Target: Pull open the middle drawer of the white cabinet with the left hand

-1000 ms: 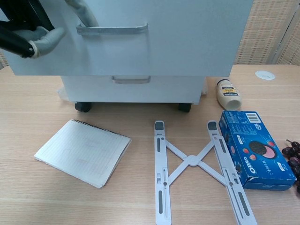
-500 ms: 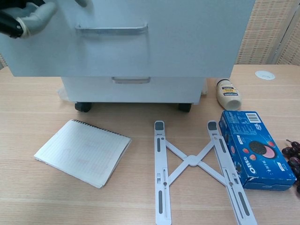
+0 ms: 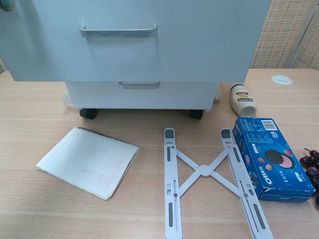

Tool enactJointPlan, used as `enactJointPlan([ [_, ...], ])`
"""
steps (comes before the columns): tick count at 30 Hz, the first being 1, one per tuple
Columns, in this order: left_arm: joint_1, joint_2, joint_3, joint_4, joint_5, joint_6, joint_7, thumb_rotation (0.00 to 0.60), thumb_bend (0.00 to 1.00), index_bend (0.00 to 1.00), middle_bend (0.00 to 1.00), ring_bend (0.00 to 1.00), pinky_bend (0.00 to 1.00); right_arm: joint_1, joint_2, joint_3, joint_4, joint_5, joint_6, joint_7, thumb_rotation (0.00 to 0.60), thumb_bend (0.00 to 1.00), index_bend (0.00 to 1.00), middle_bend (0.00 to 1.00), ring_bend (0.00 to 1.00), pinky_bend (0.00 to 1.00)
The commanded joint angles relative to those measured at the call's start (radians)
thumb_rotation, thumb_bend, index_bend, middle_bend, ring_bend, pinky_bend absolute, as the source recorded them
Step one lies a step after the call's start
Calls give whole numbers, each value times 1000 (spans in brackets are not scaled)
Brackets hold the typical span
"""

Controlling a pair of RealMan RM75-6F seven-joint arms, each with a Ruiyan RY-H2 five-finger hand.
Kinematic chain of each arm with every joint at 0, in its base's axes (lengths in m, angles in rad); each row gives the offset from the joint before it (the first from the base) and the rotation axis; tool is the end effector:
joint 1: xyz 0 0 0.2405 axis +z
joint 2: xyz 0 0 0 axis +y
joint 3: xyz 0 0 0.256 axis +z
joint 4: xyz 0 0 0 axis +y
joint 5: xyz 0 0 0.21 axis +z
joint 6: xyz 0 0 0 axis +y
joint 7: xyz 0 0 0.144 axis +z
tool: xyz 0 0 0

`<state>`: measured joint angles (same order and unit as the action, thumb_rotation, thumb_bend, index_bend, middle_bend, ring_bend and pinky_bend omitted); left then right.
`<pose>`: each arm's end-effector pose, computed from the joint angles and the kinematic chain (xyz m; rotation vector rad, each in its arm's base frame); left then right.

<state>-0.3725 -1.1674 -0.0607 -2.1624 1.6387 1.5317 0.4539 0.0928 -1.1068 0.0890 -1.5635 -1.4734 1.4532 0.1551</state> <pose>-0.1135 0.2095 0.1393 -1.5729 -0.6926 -1.3706 -0.3218 -0.1926 0.1713 1.3188 -0.9745 0.9828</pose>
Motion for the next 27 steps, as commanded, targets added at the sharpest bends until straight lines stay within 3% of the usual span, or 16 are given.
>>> enactJointPlan([
  [1, 30, 17, 7, 45, 6, 25, -29, 600, 580, 745, 912, 920, 1000, 0, 0, 1, -1, 2, -1, -2, 600, 334, 136, 238, 133, 158],
  [17, 191, 44, 42, 264, -162, 83, -64, 600, 580, 715, 880, 840, 980, 7, 0, 3, -14, 8, -11, -20, 600, 335, 136, 238, 133, 158],
  [20, 206, 62, 62, 259, -236, 33, -14, 600, 529, 527, 743, 692, 791, 6, -1, 1, -16, 7, -10, -23, 600, 335, 136, 238, 133, 158],
  [23, 211, 61, 64, 265, -265, 17, 31, 600, 380, 293, 491, 451, 514, 4, -1, 0, -19, 5, -6, -25, 600, 334, 136, 238, 133, 158],
  [27, 221, 34, 57, 290, -246, 32, 30, 600, 303, 174, 304, 285, 339, 0, 2, -1, -22, 1, 3, -27, 600, 334, 136, 238, 133, 158],
])
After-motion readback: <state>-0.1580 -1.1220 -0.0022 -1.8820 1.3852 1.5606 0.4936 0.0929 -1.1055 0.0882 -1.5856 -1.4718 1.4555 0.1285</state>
